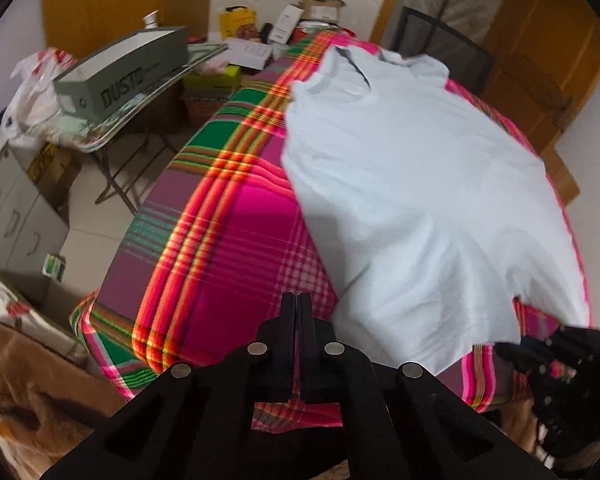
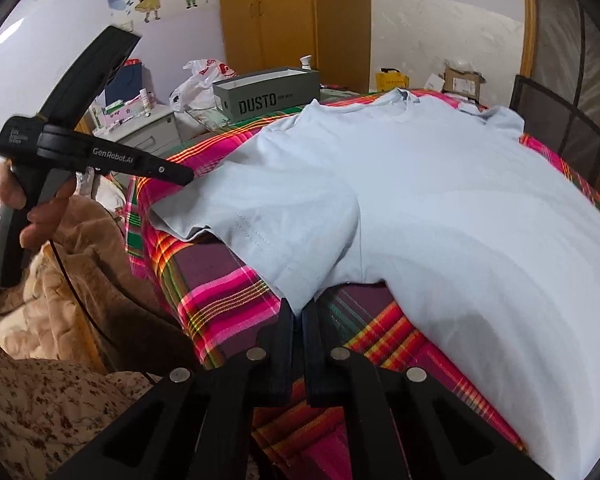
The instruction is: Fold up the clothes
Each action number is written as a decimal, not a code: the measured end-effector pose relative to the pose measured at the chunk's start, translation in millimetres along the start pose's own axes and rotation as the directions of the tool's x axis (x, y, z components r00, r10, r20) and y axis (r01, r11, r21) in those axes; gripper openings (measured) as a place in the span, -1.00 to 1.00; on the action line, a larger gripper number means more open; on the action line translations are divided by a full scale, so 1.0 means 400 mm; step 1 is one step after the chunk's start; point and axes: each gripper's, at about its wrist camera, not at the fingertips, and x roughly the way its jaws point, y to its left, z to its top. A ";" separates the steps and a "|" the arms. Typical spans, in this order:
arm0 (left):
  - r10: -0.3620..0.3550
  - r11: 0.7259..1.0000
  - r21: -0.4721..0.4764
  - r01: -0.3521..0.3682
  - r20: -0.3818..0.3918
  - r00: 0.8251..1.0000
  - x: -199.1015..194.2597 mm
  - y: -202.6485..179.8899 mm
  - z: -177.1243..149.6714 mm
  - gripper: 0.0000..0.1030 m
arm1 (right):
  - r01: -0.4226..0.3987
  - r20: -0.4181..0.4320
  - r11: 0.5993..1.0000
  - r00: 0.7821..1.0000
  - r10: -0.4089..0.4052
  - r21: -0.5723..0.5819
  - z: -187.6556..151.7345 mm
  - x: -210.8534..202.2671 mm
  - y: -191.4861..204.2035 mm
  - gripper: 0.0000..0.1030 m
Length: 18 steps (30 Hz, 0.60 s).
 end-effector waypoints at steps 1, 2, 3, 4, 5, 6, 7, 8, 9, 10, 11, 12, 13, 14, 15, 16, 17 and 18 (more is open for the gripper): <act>-0.008 1.000 -0.011 0.008 0.003 1.000 -0.003 0.005 0.000 -0.97 | -0.001 -0.005 1.000 1.000 0.001 -0.005 0.001 0.000 0.003 -0.93; -0.017 1.000 -0.018 0.017 0.007 1.000 -0.007 0.005 0.001 -0.96 | -0.003 -0.008 1.000 1.000 0.003 -0.014 0.001 -0.002 0.008 -0.93; -0.026 0.999 -0.025 0.026 0.012 1.000 -0.011 0.005 0.003 -0.90 | -0.003 -0.011 1.000 1.000 0.003 -0.023 0.002 -0.003 0.013 -0.93; -0.034 0.999 -0.032 0.034 0.017 0.999 -0.014 0.005 0.005 -0.85 | -0.008 -0.014 1.000 1.000 0.008 -0.028 0.002 -0.004 0.016 -0.93; -0.031 0.999 -0.032 0.031 0.022 0.999 -0.018 0.001 0.007 -0.74 | -0.011 -0.014 1.000 1.000 0.010 -0.022 0.001 -0.007 0.014 -0.93; -0.034 0.999 -0.025 0.035 0.025 0.999 -0.020 -0.006 0.010 -0.56 | -0.008 -0.013 1.000 1.000 0.008 -0.011 -0.001 -0.009 0.008 -0.92; -0.038 0.999 -0.018 0.039 0.028 0.999 -0.021 -0.013 0.012 -0.44 | -0.006 -0.011 1.000 1.000 0.006 0.000 -0.002 -0.012 0.002 -0.91; -0.047 0.999 -0.020 0.047 0.026 0.999 -0.020 -0.016 0.014 -0.29 | -0.004 -0.010 1.000 1.000 0.004 0.011 -0.003 -0.015 -0.004 -0.90; -0.056 0.998 -0.021 0.056 0.025 0.998 -0.019 -0.020 0.015 -0.23 | -0.009 -0.012 1.000 1.000 0.009 0.022 -0.006 -0.019 -0.011 -0.90; -0.063 0.998 -0.015 0.063 0.020 0.998 -0.018 -0.026 0.017 -0.20 | -0.018 -0.015 0.999 1.000 0.018 0.034 -0.010 -0.025 -0.018 -0.87; -0.061 0.998 -0.008 0.061 0.019 0.998 -0.017 -0.032 0.019 -0.13 | -0.015 -0.011 0.999 1.000 0.015 0.036 -0.015 -0.035 -0.021 -0.84; -0.059 0.998 -0.001 0.059 0.017 0.998 -0.016 -0.038 0.021 -0.05 | -0.004 -0.003 0.999 1.000 0.004 0.033 -0.021 -0.046 -0.022 -0.84; -0.057 0.998 0.005 0.057 0.015 0.998 -0.016 -0.044 0.023 -0.03 | 0.005 0.012 0.999 1.000 -0.005 0.035 -0.027 -0.063 -0.028 -0.84; -0.055 0.998 0.012 0.055 0.015 0.998 -0.016 -0.051 0.026 0.00 | 0.020 0.031 0.999 0.999 -0.022 0.049 -0.032 -0.082 -0.041 -0.84; -0.057 0.998 0.025 0.056 0.023 0.998 -0.018 -0.062 0.031 0.03 | 0.040 0.051 0.997 0.998 -0.043 0.067 -0.035 -0.101 -0.057 -0.84; -0.062 0.997 0.043 0.061 0.031 0.998 -0.022 -0.076 0.037 0.04 | 0.071 0.066 0.993 0.995 -0.077 0.097 -0.041 -0.121 -0.081 -0.83; -0.070 0.996 0.057 0.068 0.035 0.997 -0.024 -0.089 0.045 0.05 | 0.108 0.077 0.985 0.990 -0.119 0.136 -0.048 -0.140 -0.112 -0.79; -0.087 0.994 0.070 0.084 0.039 0.995 -0.025 -0.106 0.055 0.08 | 0.144 0.087 0.974 0.983 -0.161 0.174 -0.056 -0.160 -0.142 -0.76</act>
